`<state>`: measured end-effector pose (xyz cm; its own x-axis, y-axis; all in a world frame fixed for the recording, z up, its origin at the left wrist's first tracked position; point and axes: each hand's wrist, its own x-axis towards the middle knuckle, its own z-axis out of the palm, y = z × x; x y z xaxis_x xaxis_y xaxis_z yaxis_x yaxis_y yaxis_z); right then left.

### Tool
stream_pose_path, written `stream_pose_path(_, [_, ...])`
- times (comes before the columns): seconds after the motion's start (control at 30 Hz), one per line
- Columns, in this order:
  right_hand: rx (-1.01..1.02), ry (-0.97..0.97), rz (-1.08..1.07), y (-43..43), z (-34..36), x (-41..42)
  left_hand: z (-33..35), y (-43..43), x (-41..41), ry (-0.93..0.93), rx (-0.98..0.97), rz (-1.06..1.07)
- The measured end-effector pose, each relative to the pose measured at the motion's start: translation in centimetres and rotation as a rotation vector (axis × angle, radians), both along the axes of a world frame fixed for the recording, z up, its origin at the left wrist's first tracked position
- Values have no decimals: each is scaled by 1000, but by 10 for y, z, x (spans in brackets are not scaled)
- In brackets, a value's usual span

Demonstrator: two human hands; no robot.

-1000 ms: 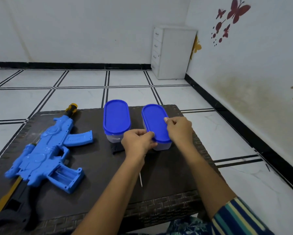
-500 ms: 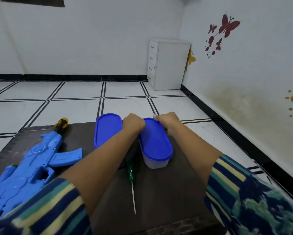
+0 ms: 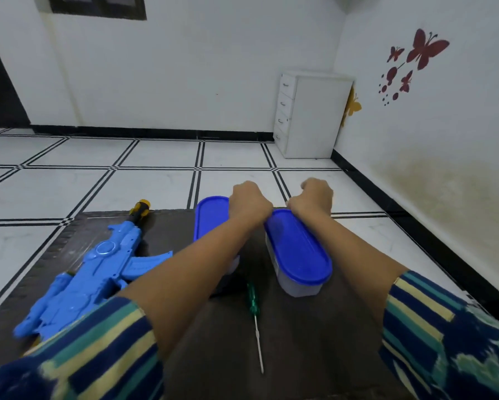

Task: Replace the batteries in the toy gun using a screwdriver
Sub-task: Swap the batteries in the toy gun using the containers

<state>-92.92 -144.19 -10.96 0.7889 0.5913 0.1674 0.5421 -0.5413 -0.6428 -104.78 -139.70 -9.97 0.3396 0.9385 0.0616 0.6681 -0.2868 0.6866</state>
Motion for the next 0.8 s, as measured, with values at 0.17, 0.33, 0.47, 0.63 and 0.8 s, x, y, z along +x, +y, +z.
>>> stream_pose_path(0.17, [114,-24,414,47,2,-61,10,55,-56,-274,137,162])
stream_pose_path(0.33, [-10,82,371,97,-19,-94,-44,91,-81,-379,-194,105])
stream_pose_path(0.47, [-73,44,282,112,-33,-95,-60,87,-74,-661,-397,111])
stream_pose_path(0.63, [-195,-20,244,115,-31,-96,-69,82,-70,-866,-625,134])
stream_pose_path(0.8, [-197,-46,238,113,-29,-98,-76,82,-63,-1031,-706,142])
